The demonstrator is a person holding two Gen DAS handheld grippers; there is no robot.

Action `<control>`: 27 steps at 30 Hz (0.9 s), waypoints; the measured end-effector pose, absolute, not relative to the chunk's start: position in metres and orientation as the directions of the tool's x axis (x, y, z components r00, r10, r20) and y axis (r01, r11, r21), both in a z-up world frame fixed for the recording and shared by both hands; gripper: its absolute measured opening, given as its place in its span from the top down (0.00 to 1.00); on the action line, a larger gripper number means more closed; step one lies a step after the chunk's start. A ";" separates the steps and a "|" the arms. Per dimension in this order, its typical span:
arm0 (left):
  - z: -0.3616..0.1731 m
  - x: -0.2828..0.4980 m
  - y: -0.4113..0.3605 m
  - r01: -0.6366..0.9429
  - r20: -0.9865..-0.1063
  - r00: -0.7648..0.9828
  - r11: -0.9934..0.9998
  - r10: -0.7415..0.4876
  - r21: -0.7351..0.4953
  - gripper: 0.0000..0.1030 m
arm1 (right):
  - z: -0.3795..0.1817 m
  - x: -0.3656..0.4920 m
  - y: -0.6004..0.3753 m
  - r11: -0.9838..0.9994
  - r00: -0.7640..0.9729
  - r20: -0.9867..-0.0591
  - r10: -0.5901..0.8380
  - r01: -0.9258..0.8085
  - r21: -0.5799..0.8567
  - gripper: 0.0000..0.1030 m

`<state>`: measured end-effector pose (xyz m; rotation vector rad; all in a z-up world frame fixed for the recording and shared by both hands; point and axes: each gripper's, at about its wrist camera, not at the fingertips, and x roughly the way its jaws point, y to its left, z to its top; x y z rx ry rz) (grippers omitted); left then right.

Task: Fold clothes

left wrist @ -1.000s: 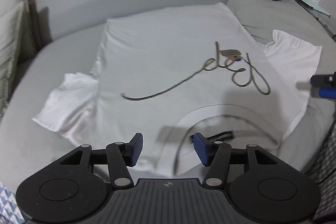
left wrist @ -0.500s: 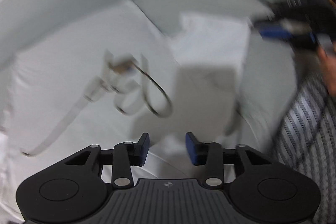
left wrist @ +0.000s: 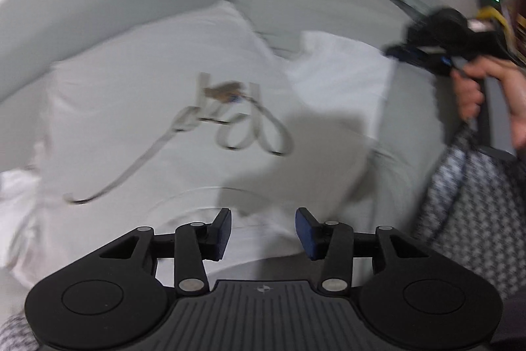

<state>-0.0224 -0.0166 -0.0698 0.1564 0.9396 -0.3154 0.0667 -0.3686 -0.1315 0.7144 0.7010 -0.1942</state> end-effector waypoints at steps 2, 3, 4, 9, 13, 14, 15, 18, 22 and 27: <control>-0.068 -0.021 -0.003 0.265 -0.800 0.580 0.964 -0.153 0.008 0.57 | -0.129 0.066 -0.366 0.750 0.762 -0.646 0.057 0.394 0.531 0.98; -0.068 -0.020 0.003 0.236 -0.795 0.591 0.972 -0.138 0.007 0.57 | -0.126 0.066 -0.364 0.756 0.763 -0.645 0.048 0.394 0.522 0.98; -0.068 -0.018 0.009 0.208 -0.790 0.601 0.978 -0.123 0.006 0.57 | -0.123 0.067 -0.361 0.764 0.764 -0.644 0.040 0.392 0.512 0.98; -0.068 -0.017 0.025 0.139 -0.779 0.621 0.990 -0.087 0.001 0.57 | -0.103 0.071 -0.323 0.855 0.785 -0.616 0.065 0.275 0.440 0.98; -0.070 -0.019 0.034 0.103 -0.778 0.625 0.995 -0.071 -0.008 0.57 | -0.089 0.070 -0.274 0.934 0.802 -0.587 0.112 0.116 0.337 0.98; -0.069 -0.020 0.037 0.092 -0.776 0.627 0.996 -0.062 -0.006 0.57 | -0.086 0.069 -0.259 0.951 0.805 -0.580 0.126 0.069 0.302 0.98; -0.069 -0.022 0.040 0.080 -0.775 0.630 0.997 -0.054 -0.005 0.57 | -0.084 0.068 -0.244 0.964 0.806 -0.575 0.141 0.022 0.266 0.98; -0.068 -0.022 0.050 0.040 -0.772 0.635 0.999 -0.031 -0.007 0.57 | -0.091 0.062 -0.201 0.980 0.785 -0.588 0.192 -0.125 0.153 0.98; -0.070 -0.021 0.060 0.004 -0.777 0.630 1.000 -0.017 -0.018 0.57 | -0.110 0.059 -0.176 0.970 0.729 -0.641 0.238 -0.216 0.115 0.98; -0.071 -0.024 0.065 -0.012 -0.781 0.625 1.000 0.013 0.007 0.57 | -0.119 0.058 -0.187 0.951 0.651 -0.694 0.309 -0.232 0.205 0.82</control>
